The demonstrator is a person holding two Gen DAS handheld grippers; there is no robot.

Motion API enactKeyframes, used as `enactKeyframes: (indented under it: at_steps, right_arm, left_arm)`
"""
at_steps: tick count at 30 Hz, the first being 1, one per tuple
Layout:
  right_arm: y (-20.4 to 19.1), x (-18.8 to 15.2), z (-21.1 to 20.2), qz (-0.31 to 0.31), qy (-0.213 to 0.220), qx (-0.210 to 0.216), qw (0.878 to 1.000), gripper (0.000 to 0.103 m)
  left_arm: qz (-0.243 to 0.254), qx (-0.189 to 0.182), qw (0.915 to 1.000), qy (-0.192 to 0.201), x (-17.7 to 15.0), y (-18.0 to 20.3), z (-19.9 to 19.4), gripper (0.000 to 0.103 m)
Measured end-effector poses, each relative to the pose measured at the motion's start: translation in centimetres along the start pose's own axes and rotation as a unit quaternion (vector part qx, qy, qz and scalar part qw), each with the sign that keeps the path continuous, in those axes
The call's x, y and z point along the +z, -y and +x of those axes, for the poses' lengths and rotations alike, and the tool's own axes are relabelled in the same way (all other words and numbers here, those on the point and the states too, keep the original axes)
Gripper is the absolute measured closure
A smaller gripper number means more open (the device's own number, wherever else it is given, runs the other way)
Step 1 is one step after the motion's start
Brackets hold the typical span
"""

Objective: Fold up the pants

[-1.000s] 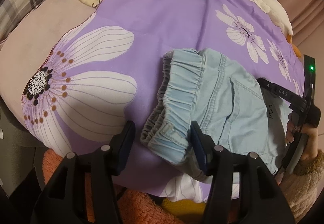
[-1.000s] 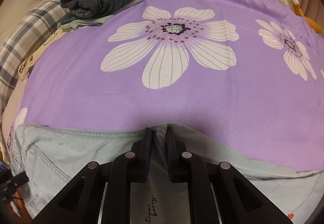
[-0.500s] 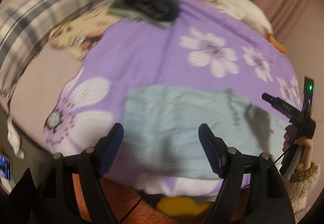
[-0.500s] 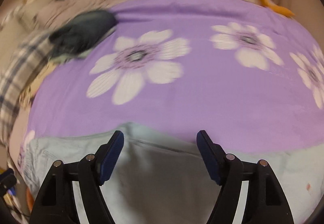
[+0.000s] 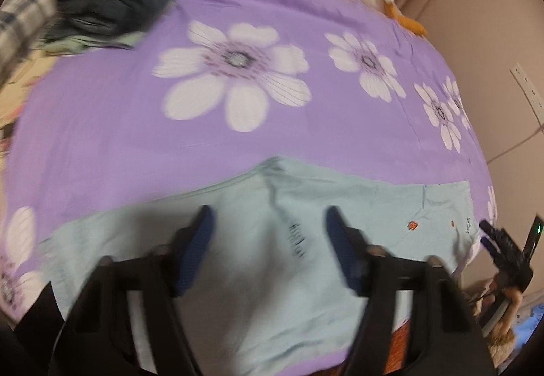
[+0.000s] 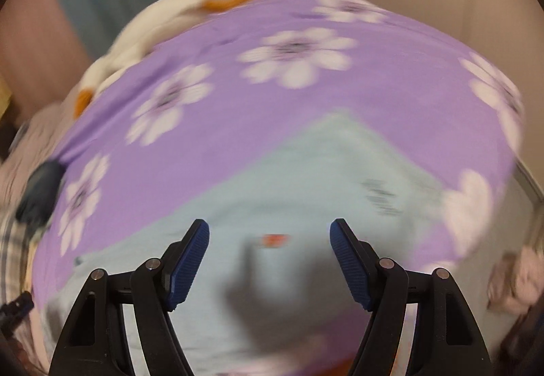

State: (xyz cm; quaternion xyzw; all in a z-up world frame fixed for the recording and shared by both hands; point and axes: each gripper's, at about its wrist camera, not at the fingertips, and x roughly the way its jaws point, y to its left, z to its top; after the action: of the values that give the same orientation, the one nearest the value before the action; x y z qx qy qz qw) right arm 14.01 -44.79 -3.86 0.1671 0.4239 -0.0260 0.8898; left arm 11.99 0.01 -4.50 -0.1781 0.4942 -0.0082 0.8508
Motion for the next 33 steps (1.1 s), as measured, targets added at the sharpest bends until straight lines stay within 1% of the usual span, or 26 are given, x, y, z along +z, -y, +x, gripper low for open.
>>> enactKeyframes:
  at_steps: [2, 3, 4, 5, 7, 8, 10, 11, 15, 19, 21, 22, 24, 25, 26, 27, 28, 31, 33]
  right_arm:
    - [2.6, -0.1, -0.4, 0.033, 0.004, -0.016, 0.999, 0.029]
    - [3.8, -0.1, -0.6, 0.05, 0.008, -0.019, 0.999, 0.03]
    - [4.8, -0.2, -0.8, 0.065, 0.011, -0.02, 0.998, 0.035]
    - [5.8, -0.3, -1.0, 0.079, 0.017, -0.021, 0.996, 0.043]
    - [7.0, -0.4, -0.9, 0.094, 0.018, -0.026, 0.995, 0.048]
    - [7.5, -0.5, -0.9, 0.1, 0.019, -0.03, 0.994, 0.053]
    - [8.5, -0.6, -1.0, 0.113, 0.022, -0.028, 0.993, 0.058]
    - [8.7, -0.6, -0.8, 0.122, 0.021, -0.031, 0.992, 0.059]
    - [9.6, -0.7, 0.1, 0.139, 0.01, -0.012, 0.99, 0.06]
    - [9.9, -0.4, 0.6, 0.149, 0.016, -0.003, 0.989, 0.06]
    - [10.1, -0.2, 1.0, 0.152, 0.013, -0.004, 0.988, 0.067]
    - [10.2, -0.1, 1.3, 0.156, 0.008, -0.003, 0.988, 0.073]
    - [10.4, -0.1, 2.1, 0.163, -0.002, 0.005, 0.987, 0.076]
    - [10.5, -0.1, 2.3, 0.163, -0.005, 0.006, 0.987, 0.086]
    - [10.6, -0.1, 2.7, 0.163, -0.012, 0.004, 0.987, 0.099]
    - [10.7, -0.2, 2.9, 0.164, -0.016, -0.003, 0.986, 0.099]
    - [10.8, -0.3, 2.7, 0.169, -0.011, 0.0, 0.986, 0.099]
    - [11.1, -0.6, 0.1, 0.181, 0.031, 0.006, 0.983, 0.1]
    - [11.8, -0.7, -0.4, 0.18, 0.032, 0.013, 0.983, 0.1]
  left_arm:
    - [-0.006, -0.017, 0.9995, -0.026, 0.9, 0.4, 2.4, 0.067]
    - [-0.011, -0.025, 0.999, -0.035, 1.3, 0.8, 3.4, 0.071]
    - [-0.014, -0.032, 0.9985, -0.042, 1.6, 1.0, 4.3, 0.076]
    - [-0.017, -0.036, 0.998, -0.05, 1.9, 1.1, 5.4, 0.077]
    - [-0.02, -0.025, 0.9978, -0.058, 2.2, 1.3, 6.7, 0.079]
    - [-0.019, -0.023, 0.9979, -0.058, 2.3, 1.4, 7.2, 0.078]
    - [-0.018, -0.025, 0.9978, -0.059, 2.4, 1.3, 8.1, 0.078]
    - [-0.02, -0.027, 0.9975, -0.062, 2.5, 1.3, 8.4, 0.078]
    - [-0.015, -0.029, 0.9975, -0.062, 2.6, 1.3, 8.6, 0.078]
    - [-0.013, -0.034, 0.9975, -0.06, 2.5, 1.1, 8.7, 0.077]
    - [-0.013, -0.033, 0.9976, -0.06, 2.4, 1.1, 8.7, 0.077]
    - [-0.014, -0.032, 0.9976, -0.06, 2.4, 1.1, 8.7, 0.076]
    - [-0.013, -0.03, 0.9977, -0.06, 2.5, 1.2, 8.7, 0.076]
    - [-0.013, -0.03, 0.9977, -0.06, 2.5, 1.3, 8.7, 0.076]
    - [-0.014, -0.03, 0.9976, -0.061, 2.5, 1.3, 8.7, 0.076]
    - [-0.015, -0.03, 0.9975, -0.062, 2.6, 1.3, 8.7, 0.076]
    - [-0.016, -0.031, 0.9973, -0.064, 2.5, 1.3, 8.6, 0.076]
    - [-0.012, -0.032, 0.997, -0.07, 2.5, 1.2, 8.6, 0.076]
    - [-0.01, -0.03, 0.9969, -0.072, 2.5, 1.3, 8.9, 0.076]
